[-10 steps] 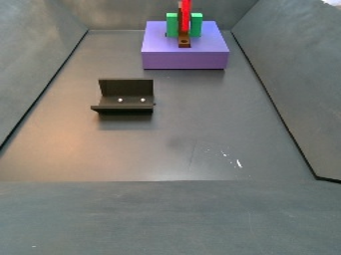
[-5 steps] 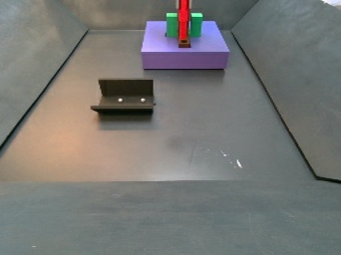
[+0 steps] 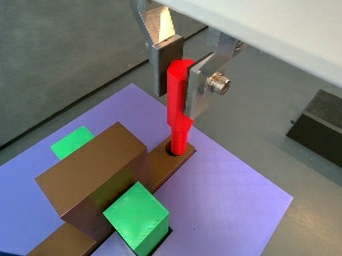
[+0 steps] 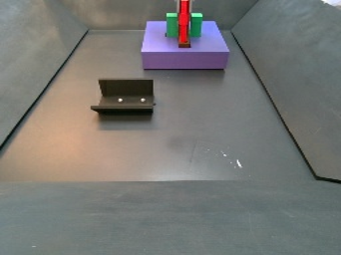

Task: Pick up the red object. Move up. Place the red object on the fixture. Regrasp the red object. Move to above the board. Insert the red object.
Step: Insert the red object.

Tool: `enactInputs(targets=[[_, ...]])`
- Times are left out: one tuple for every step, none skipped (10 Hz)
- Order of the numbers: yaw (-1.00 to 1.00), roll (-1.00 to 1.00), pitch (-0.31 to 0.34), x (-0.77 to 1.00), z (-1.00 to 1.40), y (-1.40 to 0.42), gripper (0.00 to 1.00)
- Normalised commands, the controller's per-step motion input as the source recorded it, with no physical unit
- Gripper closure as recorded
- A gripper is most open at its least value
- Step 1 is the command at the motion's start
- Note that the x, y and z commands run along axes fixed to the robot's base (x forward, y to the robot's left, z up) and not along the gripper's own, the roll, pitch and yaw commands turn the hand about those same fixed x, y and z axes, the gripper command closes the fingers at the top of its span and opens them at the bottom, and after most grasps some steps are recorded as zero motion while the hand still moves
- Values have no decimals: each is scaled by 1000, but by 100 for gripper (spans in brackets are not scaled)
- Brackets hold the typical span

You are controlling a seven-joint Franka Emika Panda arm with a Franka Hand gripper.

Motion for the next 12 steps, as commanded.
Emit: enactInputs(targets=[[0, 0, -66, -157, 0, -20, 100], [0, 0, -51, -29, -3, 0, 100], [86, 0, -47, 0, -37, 0, 100], [117, 36, -71, 0, -71, -86, 100], [100, 37, -67, 0, -74, -63, 100], [97, 34, -67, 0, -97, -51, 100], [106, 69, -70, 0, -203, 0, 100], [77, 154, -83, 0, -277, 17, 100], [111, 309, -103, -37, -271, 9, 100], [131, 410, -91, -3, -134, 0, 100], [149, 444, -84, 0, -71, -9, 100], [111, 231, -81, 0, -180, -40, 100]])
